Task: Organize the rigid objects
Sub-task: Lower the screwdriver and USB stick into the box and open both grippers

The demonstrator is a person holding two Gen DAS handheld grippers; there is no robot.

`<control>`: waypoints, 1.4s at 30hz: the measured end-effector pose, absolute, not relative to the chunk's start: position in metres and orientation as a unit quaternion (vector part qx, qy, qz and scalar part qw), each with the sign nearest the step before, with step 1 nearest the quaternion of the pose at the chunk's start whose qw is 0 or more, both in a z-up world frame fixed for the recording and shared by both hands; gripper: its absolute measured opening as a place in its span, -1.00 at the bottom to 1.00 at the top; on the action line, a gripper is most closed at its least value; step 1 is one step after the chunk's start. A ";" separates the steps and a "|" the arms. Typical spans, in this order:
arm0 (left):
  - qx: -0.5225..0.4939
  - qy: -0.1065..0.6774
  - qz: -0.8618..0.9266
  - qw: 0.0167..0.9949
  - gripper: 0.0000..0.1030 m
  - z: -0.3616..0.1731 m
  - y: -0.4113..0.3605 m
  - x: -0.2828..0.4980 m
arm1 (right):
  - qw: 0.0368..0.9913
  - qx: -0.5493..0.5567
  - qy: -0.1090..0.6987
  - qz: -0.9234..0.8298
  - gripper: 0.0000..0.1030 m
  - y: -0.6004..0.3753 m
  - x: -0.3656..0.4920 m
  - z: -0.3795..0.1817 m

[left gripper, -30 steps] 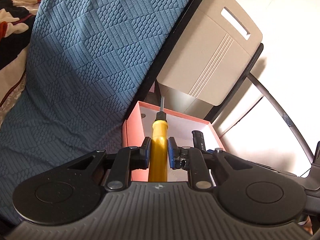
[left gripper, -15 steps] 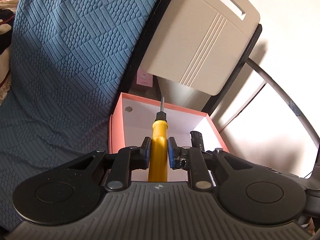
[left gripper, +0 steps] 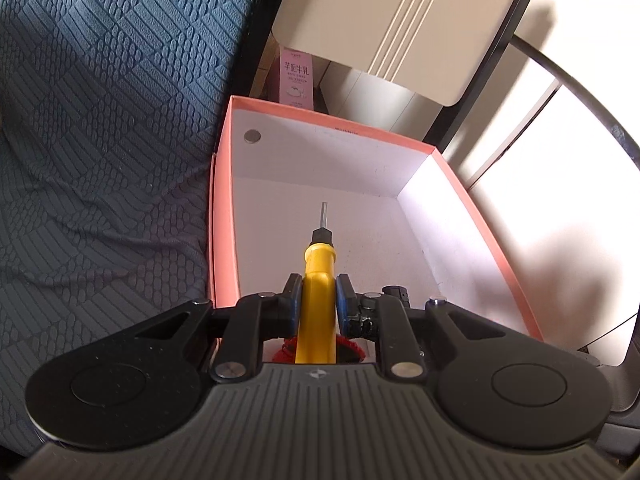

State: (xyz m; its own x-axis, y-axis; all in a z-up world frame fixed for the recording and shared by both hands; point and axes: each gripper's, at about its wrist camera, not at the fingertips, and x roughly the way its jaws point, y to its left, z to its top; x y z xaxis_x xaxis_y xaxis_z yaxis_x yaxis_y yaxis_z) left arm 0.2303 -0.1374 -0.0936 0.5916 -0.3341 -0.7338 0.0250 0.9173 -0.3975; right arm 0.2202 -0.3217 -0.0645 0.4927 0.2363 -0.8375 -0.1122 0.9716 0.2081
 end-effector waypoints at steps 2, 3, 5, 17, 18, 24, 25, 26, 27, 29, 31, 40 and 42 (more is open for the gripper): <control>-0.174 0.446 -0.100 0.872 -0.59 -0.097 -0.137 0.229 | 0.860 0.061 0.496 0.101 -0.48 -0.321 0.217 -0.069; -0.173 0.448 -0.099 0.871 -0.59 -0.098 -0.137 0.229 | 0.859 0.062 0.498 0.102 -0.48 -0.321 0.216 -0.069; -0.169 0.448 -0.099 0.872 -0.59 -0.096 -0.137 0.228 | 0.857 0.066 0.500 0.102 -0.48 -0.321 0.216 -0.069; -0.156 0.415 -0.106 0.890 -0.59 -0.054 -0.133 0.206 | 0.873 0.072 0.471 0.102 -0.37 -0.319 0.212 -0.028; -0.153 0.412 -0.106 0.892 -0.59 -0.048 -0.133 0.204 | 0.876 0.075 0.464 0.104 -0.37 -0.318 0.209 -0.021; -0.140 0.383 -0.112 0.906 -0.59 -0.010 -0.125 0.183 | 0.897 0.076 0.421 0.111 -0.37 -0.315 0.190 0.022; -0.138 0.380 -0.113 0.908 -0.59 -0.005 -0.124 0.180 | 0.899 0.079 0.416 0.111 -0.38 -0.315 0.187 0.028; -0.136 0.376 -0.115 0.909 -0.59 0.000 -0.123 0.175 | 0.901 0.081 0.411 0.111 -0.38 -0.315 0.184 0.033; -0.134 0.373 -0.116 0.911 -0.59 0.005 -0.122 0.171 | 0.903 0.082 0.406 0.111 -0.38 -0.314 0.181 0.037; -0.132 0.368 -0.117 0.913 -0.59 0.012 -0.119 0.163 | 0.907 0.083 0.398 0.111 -0.38 -0.313 0.175 0.046; -0.129 0.362 -0.118 0.916 -0.59 0.017 -0.116 0.156 | 0.911 0.083 0.389 0.110 -0.38 -0.311 0.169 0.053; -0.120 0.343 -0.130 0.923 -0.58 0.037 -0.108 0.132 | 0.917 0.089 0.374 0.105 -0.38 -0.303 0.140 0.073; -0.120 0.342 -0.134 0.922 -0.58 0.038 -0.108 0.129 | 0.919 0.088 0.371 0.103 -0.38 -0.302 0.135 0.075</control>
